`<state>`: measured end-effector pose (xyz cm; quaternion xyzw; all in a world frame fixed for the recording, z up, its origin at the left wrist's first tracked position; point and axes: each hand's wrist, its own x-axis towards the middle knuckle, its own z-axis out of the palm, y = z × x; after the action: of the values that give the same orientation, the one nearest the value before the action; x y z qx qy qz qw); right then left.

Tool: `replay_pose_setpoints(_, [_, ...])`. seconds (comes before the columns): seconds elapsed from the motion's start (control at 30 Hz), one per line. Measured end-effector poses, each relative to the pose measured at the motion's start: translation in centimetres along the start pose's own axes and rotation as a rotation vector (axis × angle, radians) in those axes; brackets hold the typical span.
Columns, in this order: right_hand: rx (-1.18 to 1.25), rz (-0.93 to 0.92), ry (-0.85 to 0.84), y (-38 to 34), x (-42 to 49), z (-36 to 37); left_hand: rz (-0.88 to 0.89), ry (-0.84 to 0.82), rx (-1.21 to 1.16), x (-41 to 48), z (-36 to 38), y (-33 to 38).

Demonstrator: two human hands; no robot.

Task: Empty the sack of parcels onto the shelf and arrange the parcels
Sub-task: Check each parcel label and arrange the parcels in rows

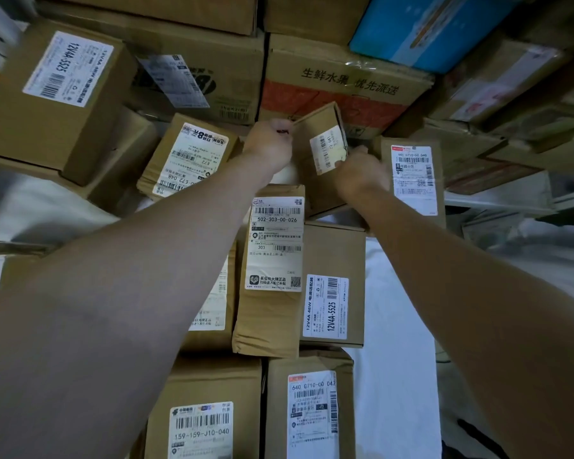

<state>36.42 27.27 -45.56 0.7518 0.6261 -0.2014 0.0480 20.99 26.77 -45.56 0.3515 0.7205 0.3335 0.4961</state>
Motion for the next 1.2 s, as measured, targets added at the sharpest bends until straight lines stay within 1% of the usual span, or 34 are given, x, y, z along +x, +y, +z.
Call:
replay_pose_setpoints(0.07, [0.050,-0.017,0.037,0.1,-0.5,0.3,-0.019,-0.020,0.033,0.2,0.0,-0.3])
replay_pose_setpoints(0.17, [0.133,-0.078,0.195,0.1,-1.6,0.3,-0.032,-0.068,0.039,0.0,-0.2,-0.1])
replay_pose_setpoints(0.2, [0.153,-0.080,0.224,-0.1,-2.0,0.2,-0.030,-0.071,0.034,0.0,-0.3,0.1])
replay_pose_setpoints(0.33, [0.101,-0.031,0.210,-0.1,-2.8,0.3,-0.035,-0.063,0.064,-0.3,-0.3,0.3])
replay_pose_setpoints(0.47, [0.078,0.017,0.266,0.2,-3.0,0.6,-0.038,-0.059,0.086,-0.7,-0.1,0.0])
replay_pose_setpoints(0.53, [0.018,0.018,0.287,0.4,-3.1,0.6,-0.030,-0.053,0.098,-0.9,-0.2,-0.1])
replay_pose_setpoints(0.6, [-0.064,0.013,0.245,0.7,-3.1,0.6,-0.012,-0.041,0.107,-0.9,-0.2,-0.3])
replay_pose_setpoints(0.7, [-0.268,0.019,0.114,0.5,-3.3,0.9,0.012,-0.020,0.141,-1.1,-0.3,-0.5])
replay_pose_setpoints(0.8, [-0.413,-0.050,0.096,-0.1,-3.8,1.5,0.045,0.006,0.160,-1.4,-0.6,-0.5])
replay_pose_setpoints(0.83, [-0.427,-0.062,0.047,-0.3,-3.9,1.8,0.063,0.016,0.168,-1.5,-0.9,-0.5])
replay_pose_setpoints(0.9, [-0.411,-0.037,-0.080,-0.6,-4.0,2.2,0.109,0.065,0.193,-1.9,-1.6,-0.5])
replay_pose_setpoints(0.93, [-0.390,-0.016,-0.112,-0.8,-4.0,2.2,0.149,0.116,0.224,-2.1,-2.1,-0.5])
replay_pose_setpoints(0.97, [-0.363,-0.005,-0.106,-1.1,-4.0,1.9,0.190,0.191,0.278,-2.4,-2.7,-0.5])
replay_pose_setpoints(1.03, [-0.285,-0.039,-0.016,-2.0,-3.8,1.0,0.229,0.390,0.420,-3.0,-4.0,-0.8])
replay_pose_setpoints(1.1, [-0.167,-0.138,0.085,-3.6,-3.5,0.2,0.142,0.582,0.498,-3.7,-5.8,-1.4])
replay_pose_setpoints(1.13, [-0.093,-0.197,0.108,-4.7,-3.4,-0.2,0.066,0.633,0.508,-4.0,-6.8,-1.7])
replay_pose_setpoints(1.2, [0.044,-0.305,0.078,-7.3,-3.2,-0.4,-0.075,0.645,0.529,-4.4,-8.4,-2.4])
